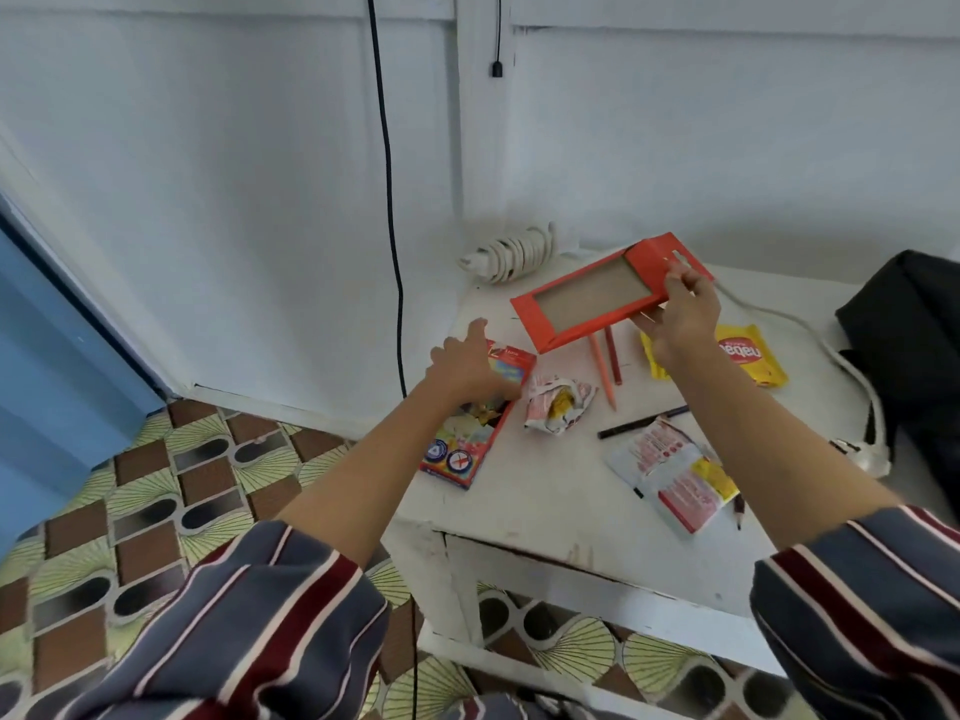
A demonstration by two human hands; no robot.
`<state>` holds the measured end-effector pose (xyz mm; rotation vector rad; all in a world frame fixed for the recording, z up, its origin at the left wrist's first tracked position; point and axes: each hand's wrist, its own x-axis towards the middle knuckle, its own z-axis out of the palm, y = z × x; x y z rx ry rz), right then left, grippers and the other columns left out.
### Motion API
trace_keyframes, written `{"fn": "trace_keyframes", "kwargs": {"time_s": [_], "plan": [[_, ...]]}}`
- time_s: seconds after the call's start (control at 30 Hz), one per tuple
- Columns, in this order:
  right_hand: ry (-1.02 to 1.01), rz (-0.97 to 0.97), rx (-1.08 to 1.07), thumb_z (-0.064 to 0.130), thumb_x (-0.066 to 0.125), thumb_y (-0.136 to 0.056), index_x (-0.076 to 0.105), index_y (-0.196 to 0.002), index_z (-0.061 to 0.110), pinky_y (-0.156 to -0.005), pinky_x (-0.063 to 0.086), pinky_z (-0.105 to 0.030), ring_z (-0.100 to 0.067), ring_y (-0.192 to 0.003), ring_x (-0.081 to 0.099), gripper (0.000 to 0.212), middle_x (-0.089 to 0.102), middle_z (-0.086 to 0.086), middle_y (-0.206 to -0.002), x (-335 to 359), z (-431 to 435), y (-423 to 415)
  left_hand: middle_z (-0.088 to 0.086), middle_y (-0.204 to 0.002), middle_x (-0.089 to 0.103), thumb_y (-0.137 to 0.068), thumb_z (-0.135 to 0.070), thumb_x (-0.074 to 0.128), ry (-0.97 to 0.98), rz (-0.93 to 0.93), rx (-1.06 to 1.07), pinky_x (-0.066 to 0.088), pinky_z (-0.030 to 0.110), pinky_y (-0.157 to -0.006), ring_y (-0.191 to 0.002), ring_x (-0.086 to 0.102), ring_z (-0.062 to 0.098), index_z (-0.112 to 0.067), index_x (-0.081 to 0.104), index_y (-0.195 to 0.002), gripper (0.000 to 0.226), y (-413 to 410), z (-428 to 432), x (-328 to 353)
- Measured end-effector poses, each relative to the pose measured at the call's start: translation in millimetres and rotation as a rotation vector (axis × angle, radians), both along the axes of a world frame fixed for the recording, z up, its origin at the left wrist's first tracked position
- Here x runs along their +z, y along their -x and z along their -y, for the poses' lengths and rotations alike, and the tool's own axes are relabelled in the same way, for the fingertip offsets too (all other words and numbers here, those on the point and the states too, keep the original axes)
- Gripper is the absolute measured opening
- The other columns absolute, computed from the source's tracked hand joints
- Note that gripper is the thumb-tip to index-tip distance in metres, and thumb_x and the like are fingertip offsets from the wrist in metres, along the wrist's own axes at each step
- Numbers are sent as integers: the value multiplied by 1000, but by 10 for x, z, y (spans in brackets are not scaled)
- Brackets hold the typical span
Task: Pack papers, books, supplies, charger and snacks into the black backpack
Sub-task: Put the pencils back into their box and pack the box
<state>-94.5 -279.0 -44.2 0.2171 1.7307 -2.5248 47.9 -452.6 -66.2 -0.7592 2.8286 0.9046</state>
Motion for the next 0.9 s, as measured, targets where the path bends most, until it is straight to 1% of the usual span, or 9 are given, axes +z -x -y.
{"fn": "trace_keyframes", "kwargs": {"time_s": [0.13, 0.23, 0.33, 0.47, 0.53, 0.6, 0.7, 0.83, 0.9], "plan": [[22, -22, -7, 9, 40, -99, 52, -82, 23, -67, 55, -37, -24, -88, 55, 24, 53, -4, -105, -36, -30, 65, 13, -133, 42, -65, -34, 77, -4, -33, -108, 44, 43, -97, -120, 44, 32, -34, 8, -146, 107, 72, 101, -7], [62, -36, -48, 5, 39, -98, 52, -83, 23, -66, 55, -36, -22, -88, 56, 27, 54, 1, -99, -39, -45, 123, 8, -131, 47, -63, -33, 80, -45, -99, -190, 49, 40, -93, -111, 52, 24, -35, 11, -145, 107, 118, 138, 28], [82, -44, -73, 5, 40, -98, 52, -82, 22, -71, 56, -39, -22, -89, 56, 26, 54, 4, -92, -29, -34, 189, 5, -126, 49, -61, -32, 82, -31, -200, -237, 49, 35, -90, -106, 54, 19, -32, 18, -144, 105, 182, 139, 89], [74, -30, -78, 6, 41, -98, 53, -83, 23, -78, 55, -43, -23, -96, 56, 26, 54, 4, -93, -33, -45, 280, 3, -125, 50, -60, -32, 83, -24, -260, -278, 50, 37, -92, -105, 54, 18, -30, 22, -142, 102, 256, 124, 117], [71, -29, -76, 7, 42, -98, 53, -83, 23, -80, 55, -44, -25, -100, 57, 25, 54, 3, -94, -35, -74, 321, 2, -123, 50, -61, -31, 83, -23, -287, -290, 51, 35, -91, -104, 54, 16, -30, 24, -141, 100, 277, 108, 115], [86, -29, -68, 7, 42, -98, 53, -83, 23, -79, 55, -43, -26, -101, 58, 25, 55, 3, -95, -29, -104, 363, 0, -121, 50, -61, -28, 83, -33, -306, -304, 51, 32, -89, -102, 54, 15, -28, 25, -141, 98, 301, 90, 122], [119, -16, -49, 6, 41, -98, 53, -83, 22, -70, 56, -39, -26, -99, 58, 24, 56, 3, -95, -6, -140, 411, 0, -121, 50, -61, -25, 83, -65, -314, -321, 52, 31, -87, -103, 55, 15, -29, 26, -140, 97, 349, 85, 121], [147, -4, -23, 6, 41, -99, 53, -84, 21, -72, 56, -40, -23, -90, 59, 24, 55, 3, -96, 12, -170, 459, 2, -124, 49, -58, -27, 81, -104, -312, -333, 52, 30, -87, -105, 54, 15, -28, 27, -140, 99, 401, 94, 107], [159, 1, -17, 5, 41, -98, 53, -84, 21, -68, 55, -39, -22, -87, 59, 25, 56, 2, -97, 19, -182, 475, 2, -125, 48, -59, -25, 82, -115, -301, -334, 52, 31, -88, -106, 54, 15, -27, 26, -141, 98, 420, 94, 106]]}}
